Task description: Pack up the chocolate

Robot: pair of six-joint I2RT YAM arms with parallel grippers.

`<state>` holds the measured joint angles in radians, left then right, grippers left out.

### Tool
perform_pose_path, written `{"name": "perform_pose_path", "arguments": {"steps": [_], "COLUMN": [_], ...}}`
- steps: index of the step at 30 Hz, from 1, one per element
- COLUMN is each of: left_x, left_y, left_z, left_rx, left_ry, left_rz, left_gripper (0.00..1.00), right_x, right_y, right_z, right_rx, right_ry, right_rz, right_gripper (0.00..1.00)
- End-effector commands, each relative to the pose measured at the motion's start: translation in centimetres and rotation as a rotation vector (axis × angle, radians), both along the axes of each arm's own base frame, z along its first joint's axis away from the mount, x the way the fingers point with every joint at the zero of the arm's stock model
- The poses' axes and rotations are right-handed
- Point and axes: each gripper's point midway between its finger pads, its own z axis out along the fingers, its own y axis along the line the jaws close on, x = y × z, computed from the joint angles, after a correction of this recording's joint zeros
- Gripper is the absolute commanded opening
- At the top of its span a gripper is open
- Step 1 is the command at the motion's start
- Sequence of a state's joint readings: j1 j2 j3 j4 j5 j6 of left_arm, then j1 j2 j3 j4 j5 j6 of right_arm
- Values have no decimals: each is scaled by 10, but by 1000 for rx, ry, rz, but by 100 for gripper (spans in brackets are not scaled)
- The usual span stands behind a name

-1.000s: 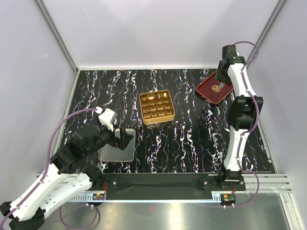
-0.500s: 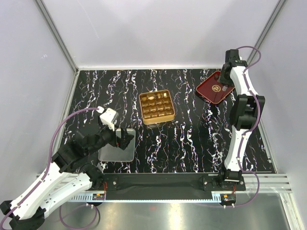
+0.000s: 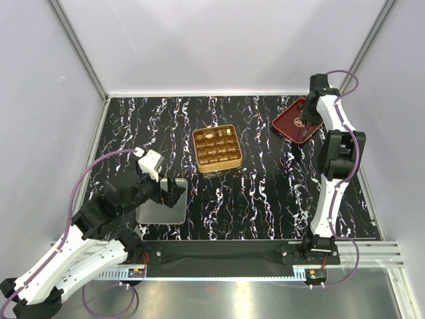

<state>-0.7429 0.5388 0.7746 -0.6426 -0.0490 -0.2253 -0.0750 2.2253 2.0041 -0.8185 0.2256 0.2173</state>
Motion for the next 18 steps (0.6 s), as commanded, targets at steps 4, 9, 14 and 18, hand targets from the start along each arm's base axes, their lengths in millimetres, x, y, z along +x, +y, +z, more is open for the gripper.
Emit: {"name": "perform_pose_path", "arguments": {"steps": [4, 9, 14, 18], "left_x": [3, 2, 2, 3], "left_y": [-3, -2, -2, -2], "left_z": [6, 7, 8, 7], "left_rx": [-12, -13, -16, -14], "left_ry": [-28, -31, -33, -32], "left_rz": [-9, -7, -5, -2], "left_gripper": [99, 99, 99, 99], "right_x": [10, 8, 9, 9], "right_y": [3, 1, -1, -1], "right_z": [25, 26, 27, 26], "right_rx": [23, 17, 6, 7], "right_ry": [-84, -77, -72, -63], "right_rz": [-1, -5, -13, -13], "right_gripper": [45, 45, 50, 51]}}
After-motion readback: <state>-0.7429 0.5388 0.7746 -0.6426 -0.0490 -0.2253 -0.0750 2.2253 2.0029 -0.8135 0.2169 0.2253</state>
